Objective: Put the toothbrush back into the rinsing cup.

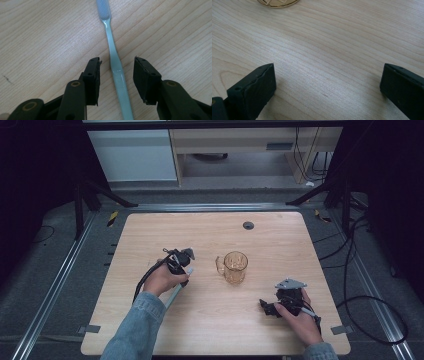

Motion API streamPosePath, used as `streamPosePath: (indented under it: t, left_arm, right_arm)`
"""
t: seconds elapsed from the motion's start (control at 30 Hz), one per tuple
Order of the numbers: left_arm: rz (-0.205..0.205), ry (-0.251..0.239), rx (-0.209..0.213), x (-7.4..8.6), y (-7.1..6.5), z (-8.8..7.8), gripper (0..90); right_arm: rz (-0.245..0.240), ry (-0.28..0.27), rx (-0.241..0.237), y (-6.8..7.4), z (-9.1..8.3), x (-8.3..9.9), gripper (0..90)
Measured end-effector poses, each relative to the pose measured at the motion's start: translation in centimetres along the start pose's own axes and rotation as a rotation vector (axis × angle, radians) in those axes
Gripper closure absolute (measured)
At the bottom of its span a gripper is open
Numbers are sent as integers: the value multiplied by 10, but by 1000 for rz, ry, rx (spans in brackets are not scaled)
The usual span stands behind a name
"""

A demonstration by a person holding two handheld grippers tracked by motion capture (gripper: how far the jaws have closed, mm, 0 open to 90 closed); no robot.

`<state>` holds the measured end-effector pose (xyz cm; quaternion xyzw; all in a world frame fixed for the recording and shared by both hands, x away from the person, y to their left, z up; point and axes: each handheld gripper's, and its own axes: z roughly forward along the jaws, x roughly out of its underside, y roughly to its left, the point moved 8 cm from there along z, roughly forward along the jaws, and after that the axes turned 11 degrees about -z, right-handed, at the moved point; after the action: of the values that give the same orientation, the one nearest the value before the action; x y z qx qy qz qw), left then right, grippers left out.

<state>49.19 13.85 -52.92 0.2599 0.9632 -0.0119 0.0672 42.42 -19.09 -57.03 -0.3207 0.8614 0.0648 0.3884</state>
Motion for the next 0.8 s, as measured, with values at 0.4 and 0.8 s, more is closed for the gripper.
streamPosePath:
  t: [0.4,0.8]
  left_arm:
    - [-14,48,11,0,0,6,666]
    - [-17,61,21,-2,0,11,689]
  right_arm:
    - [0,0,0,0,0,0,7]
    - [0,0,0,0,0,0,7]
